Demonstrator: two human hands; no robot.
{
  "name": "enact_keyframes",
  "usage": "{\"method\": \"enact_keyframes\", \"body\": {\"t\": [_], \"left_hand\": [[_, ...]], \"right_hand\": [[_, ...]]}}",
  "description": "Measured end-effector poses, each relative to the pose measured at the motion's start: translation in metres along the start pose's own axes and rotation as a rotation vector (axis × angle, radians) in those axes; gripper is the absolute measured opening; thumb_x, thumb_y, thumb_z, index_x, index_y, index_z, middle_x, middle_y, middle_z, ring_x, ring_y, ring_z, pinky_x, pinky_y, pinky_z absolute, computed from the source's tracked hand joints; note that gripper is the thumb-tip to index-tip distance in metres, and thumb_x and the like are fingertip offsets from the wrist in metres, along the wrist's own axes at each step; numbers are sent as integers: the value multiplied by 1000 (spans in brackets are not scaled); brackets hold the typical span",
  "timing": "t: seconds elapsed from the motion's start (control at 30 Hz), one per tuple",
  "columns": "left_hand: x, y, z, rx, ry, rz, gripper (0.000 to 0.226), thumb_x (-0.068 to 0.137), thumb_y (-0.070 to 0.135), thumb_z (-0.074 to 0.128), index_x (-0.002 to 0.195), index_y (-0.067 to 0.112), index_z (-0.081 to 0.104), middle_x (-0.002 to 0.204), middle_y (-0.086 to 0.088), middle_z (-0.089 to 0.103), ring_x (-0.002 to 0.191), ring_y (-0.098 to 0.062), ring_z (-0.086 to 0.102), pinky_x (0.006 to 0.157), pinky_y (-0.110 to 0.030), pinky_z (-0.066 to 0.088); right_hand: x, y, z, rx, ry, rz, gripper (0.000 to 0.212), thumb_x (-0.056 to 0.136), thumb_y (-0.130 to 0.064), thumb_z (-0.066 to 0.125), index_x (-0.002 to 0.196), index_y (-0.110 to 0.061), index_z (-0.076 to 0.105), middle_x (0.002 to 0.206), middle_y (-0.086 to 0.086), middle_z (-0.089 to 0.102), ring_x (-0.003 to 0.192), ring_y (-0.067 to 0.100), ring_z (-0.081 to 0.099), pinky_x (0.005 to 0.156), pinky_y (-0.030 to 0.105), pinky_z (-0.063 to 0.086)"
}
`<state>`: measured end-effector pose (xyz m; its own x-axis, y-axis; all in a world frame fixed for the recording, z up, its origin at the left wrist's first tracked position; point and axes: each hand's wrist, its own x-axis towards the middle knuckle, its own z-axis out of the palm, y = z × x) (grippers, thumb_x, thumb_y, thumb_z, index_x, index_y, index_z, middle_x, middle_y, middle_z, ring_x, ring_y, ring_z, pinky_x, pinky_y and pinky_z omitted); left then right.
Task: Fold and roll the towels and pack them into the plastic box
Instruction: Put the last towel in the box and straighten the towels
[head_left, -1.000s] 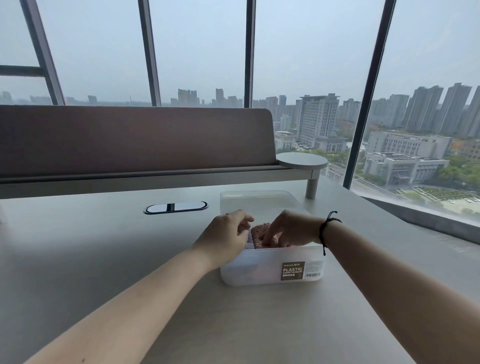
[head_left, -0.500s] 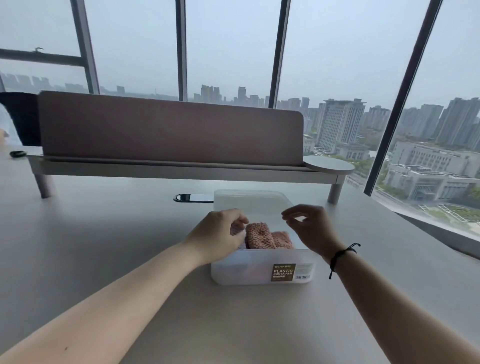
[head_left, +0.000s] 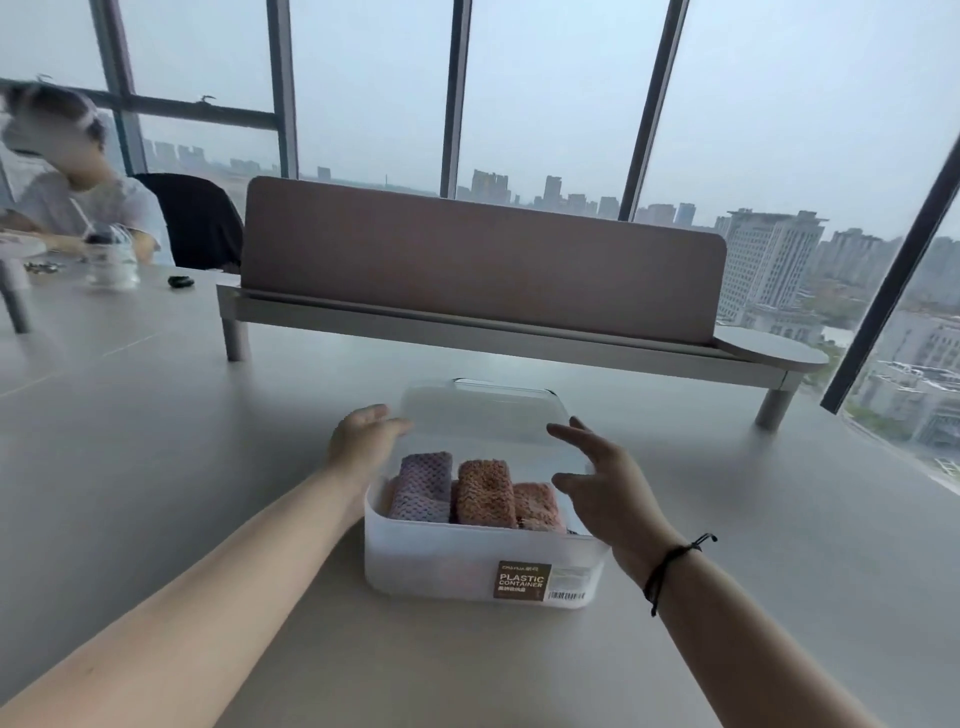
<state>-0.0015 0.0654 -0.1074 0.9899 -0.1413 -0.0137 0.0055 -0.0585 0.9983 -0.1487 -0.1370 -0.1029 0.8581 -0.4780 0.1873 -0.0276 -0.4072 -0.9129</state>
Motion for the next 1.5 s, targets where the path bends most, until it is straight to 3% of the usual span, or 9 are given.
{"method": "enact_keyframes", "body": {"t": [0.1,0.23,0.37,0.47,0.63,0.8,1.13,1.37,1.5], "left_hand": [[-3,3,-17,-324,-272,-238,21,92,17,59,93,1,71,87,-13,73,73,-26,71,57,-25,56],[1,-6,-23,-429,-467,-272,39,98,23,48,125,0,64,125,-22,66,101,-35,68,93,-42,53],[0,-5,-19,-543,-464,-161,34,102,20,44,104,14,78,105,-13,76,87,-26,74,84,-37,57],[1,-7,-17,-565,-449,-95,43,103,20,42,85,22,82,88,-4,79,78,-17,76,66,-25,57],[4,-17,-21,-620,-450,-68,42,98,44,48,122,18,70,129,-15,66,117,-32,65,105,-44,44],[5,-24,-24,-601,-413,-62,49,102,50,35,133,22,60,131,-10,66,113,-24,66,98,-41,47],[-16,-23,-32,-459,-376,-78,32,95,36,53,92,12,75,90,-10,73,81,-26,69,77,-37,48],[-26,-20,-30,-453,-306,-95,36,95,42,55,91,13,76,89,-9,76,76,-24,73,75,-35,50],[-30,-19,-32,-453,-331,-87,47,97,50,48,103,11,75,101,-13,76,88,-27,73,81,-38,51]], "right_hand": [[-2,-6,16,116,34,35,55,90,4,59,137,-24,56,158,-17,29,104,39,65,51,24,47],[7,-10,16,261,77,117,52,91,-8,66,139,-22,54,146,-3,48,132,20,50,97,31,42],[10,6,15,617,196,316,53,85,-38,72,135,-23,59,130,1,65,119,19,62,110,41,42],[12,22,17,755,184,315,46,86,-62,59,116,-28,71,128,-6,67,120,14,61,111,39,39],[4,15,16,925,36,308,50,100,-55,32,120,-22,64,103,-9,77,87,4,73,82,28,45],[-7,14,19,923,-18,313,52,98,-53,40,122,-17,68,113,2,74,107,20,69,86,34,49],[-17,14,20,895,-42,350,37,87,-39,65,102,-8,77,101,18,74,86,34,72,90,46,52],[-12,18,13,743,-8,220,58,75,-43,77,127,-18,66,128,8,67,121,30,61,113,53,37],[-19,6,1,390,40,30,74,63,-54,81,132,-35,60,136,-9,60,128,7,53,113,37,36]]}}
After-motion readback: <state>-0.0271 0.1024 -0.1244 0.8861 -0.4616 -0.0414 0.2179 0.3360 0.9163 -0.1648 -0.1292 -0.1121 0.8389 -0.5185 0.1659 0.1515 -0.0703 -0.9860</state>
